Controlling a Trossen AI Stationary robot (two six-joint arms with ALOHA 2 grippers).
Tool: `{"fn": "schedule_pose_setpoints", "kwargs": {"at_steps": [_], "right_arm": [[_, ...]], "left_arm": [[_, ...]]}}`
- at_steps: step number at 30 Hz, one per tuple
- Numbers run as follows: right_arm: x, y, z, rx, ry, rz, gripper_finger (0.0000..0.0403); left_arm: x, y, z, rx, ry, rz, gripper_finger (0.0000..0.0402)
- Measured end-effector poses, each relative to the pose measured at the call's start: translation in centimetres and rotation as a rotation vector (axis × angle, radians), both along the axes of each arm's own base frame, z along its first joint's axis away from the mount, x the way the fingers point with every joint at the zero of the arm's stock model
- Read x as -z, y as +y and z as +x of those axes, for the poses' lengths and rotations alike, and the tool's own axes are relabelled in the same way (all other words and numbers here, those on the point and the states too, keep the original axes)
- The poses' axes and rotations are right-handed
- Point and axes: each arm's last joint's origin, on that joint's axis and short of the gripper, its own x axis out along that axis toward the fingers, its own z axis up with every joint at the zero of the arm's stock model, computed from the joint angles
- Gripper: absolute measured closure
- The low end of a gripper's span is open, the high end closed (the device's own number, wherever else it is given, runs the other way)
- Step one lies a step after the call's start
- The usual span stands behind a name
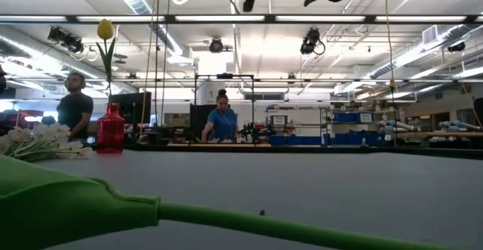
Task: Sort flowers into vase by color
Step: Put the right white flowers into the pink vase
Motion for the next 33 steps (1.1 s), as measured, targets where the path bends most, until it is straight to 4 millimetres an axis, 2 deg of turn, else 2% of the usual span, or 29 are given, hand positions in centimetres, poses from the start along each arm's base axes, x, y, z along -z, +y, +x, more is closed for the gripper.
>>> {"fn": "schedule_pose_setpoints", "kwargs": {"at_steps": [6,13,17,21,29,33], "right_arm": [[-1.1,0.3,-0.4,-0.069,-0.115,-0.056,0.0390],[-0.9,0.5,-0.3,-0.097,-0.096,-0.064,0.0390],[-0.8,0.7,-0.2,-0.101,-0.087,-0.069,0.0390],[-0.7,0.7,-0.2,-0.104,-0.079,-0.068,0.0390],[-0.3,0.6,0.0,-0.095,-0.030,-0.041,0.0371],[0.4,0.5,0.2,-0.077,0.051,0.012,0.0342]], "left_arm": [[-0.8,0.0,1.7,0.055,-0.094,0.106,0.0111],[-1.4,0.3,3.9,0.077,-0.185,0.202,0.0111],[-1.1,0.5,4.8,0.087,-0.178,0.213,0.0119],[-1.1,0.5,5.1,0.092,-0.181,0.227,0.0172],[-1.3,0.4,4.6,0.105,-0.169,0.268,0.0372],[-1.5,0.5,3.6,0.075,-0.149,0.314,0.0389]]}}
